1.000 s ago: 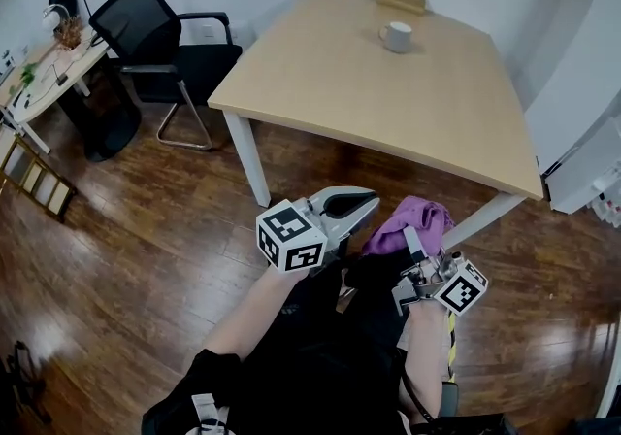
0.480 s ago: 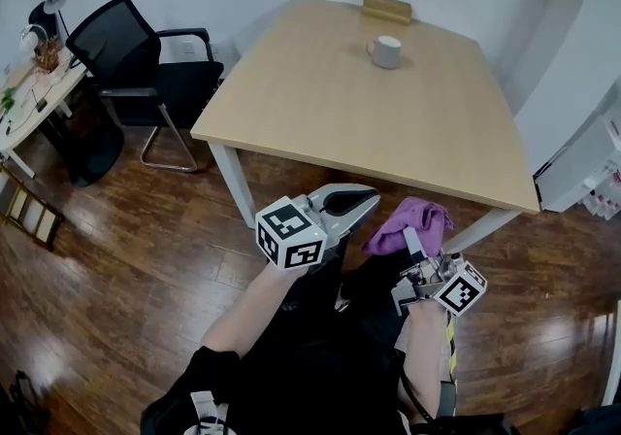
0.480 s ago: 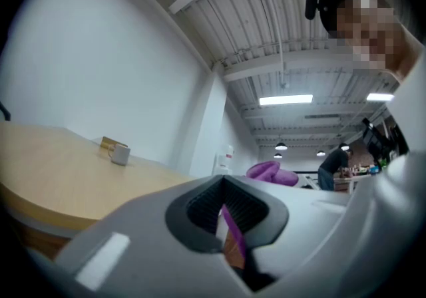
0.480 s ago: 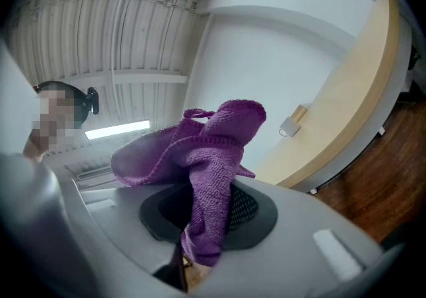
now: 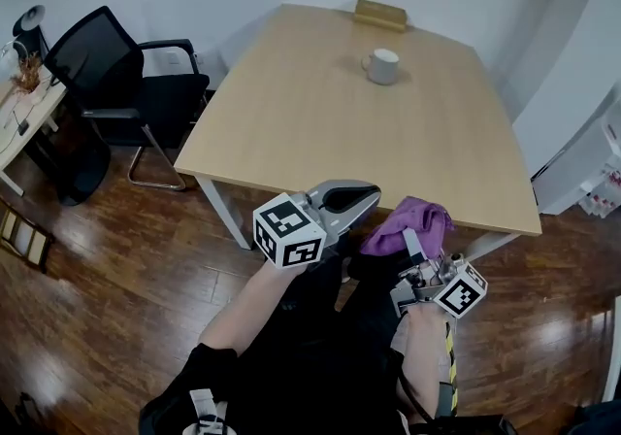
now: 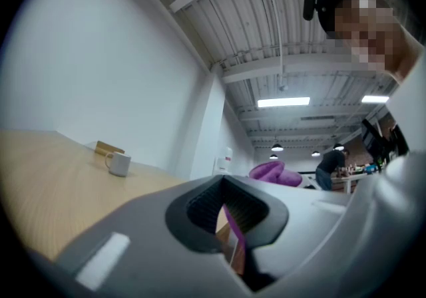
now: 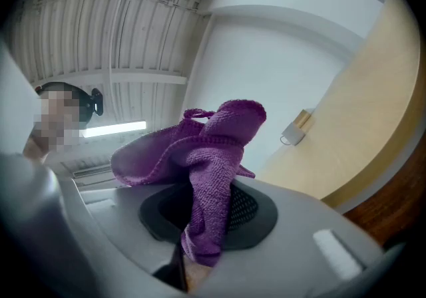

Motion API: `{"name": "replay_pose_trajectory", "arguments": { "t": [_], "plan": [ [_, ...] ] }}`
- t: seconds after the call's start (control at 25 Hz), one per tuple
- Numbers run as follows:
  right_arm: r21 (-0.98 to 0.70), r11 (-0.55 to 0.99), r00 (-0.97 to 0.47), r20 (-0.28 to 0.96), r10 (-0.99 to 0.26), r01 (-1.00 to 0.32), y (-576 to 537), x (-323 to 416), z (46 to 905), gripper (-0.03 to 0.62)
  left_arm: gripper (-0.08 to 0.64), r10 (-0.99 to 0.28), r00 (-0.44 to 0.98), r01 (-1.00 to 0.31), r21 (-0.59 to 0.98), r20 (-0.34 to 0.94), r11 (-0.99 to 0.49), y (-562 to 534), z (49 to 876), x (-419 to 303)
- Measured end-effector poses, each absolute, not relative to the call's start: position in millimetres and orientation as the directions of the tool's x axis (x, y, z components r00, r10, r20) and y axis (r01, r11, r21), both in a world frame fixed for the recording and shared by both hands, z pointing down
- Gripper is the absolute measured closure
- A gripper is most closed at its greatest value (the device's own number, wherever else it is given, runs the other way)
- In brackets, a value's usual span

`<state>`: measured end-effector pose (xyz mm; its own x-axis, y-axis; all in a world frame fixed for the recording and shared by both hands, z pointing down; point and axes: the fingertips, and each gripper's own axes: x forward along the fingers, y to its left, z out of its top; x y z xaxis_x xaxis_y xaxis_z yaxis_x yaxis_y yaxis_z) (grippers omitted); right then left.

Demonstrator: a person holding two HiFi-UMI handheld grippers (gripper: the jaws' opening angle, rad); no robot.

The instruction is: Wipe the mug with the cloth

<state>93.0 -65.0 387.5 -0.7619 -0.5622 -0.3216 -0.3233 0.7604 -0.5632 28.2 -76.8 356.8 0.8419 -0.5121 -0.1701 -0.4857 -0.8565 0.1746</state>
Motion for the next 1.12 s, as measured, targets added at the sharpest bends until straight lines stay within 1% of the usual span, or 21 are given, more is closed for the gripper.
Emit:
{"name": "replay_pose_trajectory", "arguments": {
  "t": [0.36, 0.6, 0.8, 1.0, 1.12],
  "plan": [
    [-0.551, 0.753, -0.730, -0.338, -0.594, -0.358, -119.5, 99.0, 379.8, 0.511, 0.541, -0.469, 0.867, -0.445, 0.159, -0.170, -0.881, -134.0, 351.0, 33.7],
    [-0.551, 0.759, -0.736, -0.342, -0.584, -0.346, -149.5, 90.8, 378.5, 0.511, 0.541, -0.466, 0.867, -0.443, 0.157, -0.176, -0.883, -166.8, 351.7, 28.5],
    [-0.539, 0.756, -0.730, -0.333, -0.597, -0.372, -169.5, 93.1, 378.1, 0.511, 0.541, -0.462, 0.868, -0.438, 0.155, -0.181, -0.885, -185.2, 350.9, 27.2],
    [-0.555, 0.760, -0.733, -0.351, -0.582, -0.338, -179.0, 90.1, 377.4, 0.511, 0.541, -0.457, 0.872, -0.435, 0.147, -0.177, -0.888, -196.0, 349.8, 28.3],
    [-0.552, 0.754, -0.729, -0.340, -0.594, -0.357, -185.4, 95.0, 378.3, 0.511, 0.541, -0.464, 0.870, -0.443, 0.147, -0.167, -0.884, -200.3, 350.9, 28.4]
  ]
}}
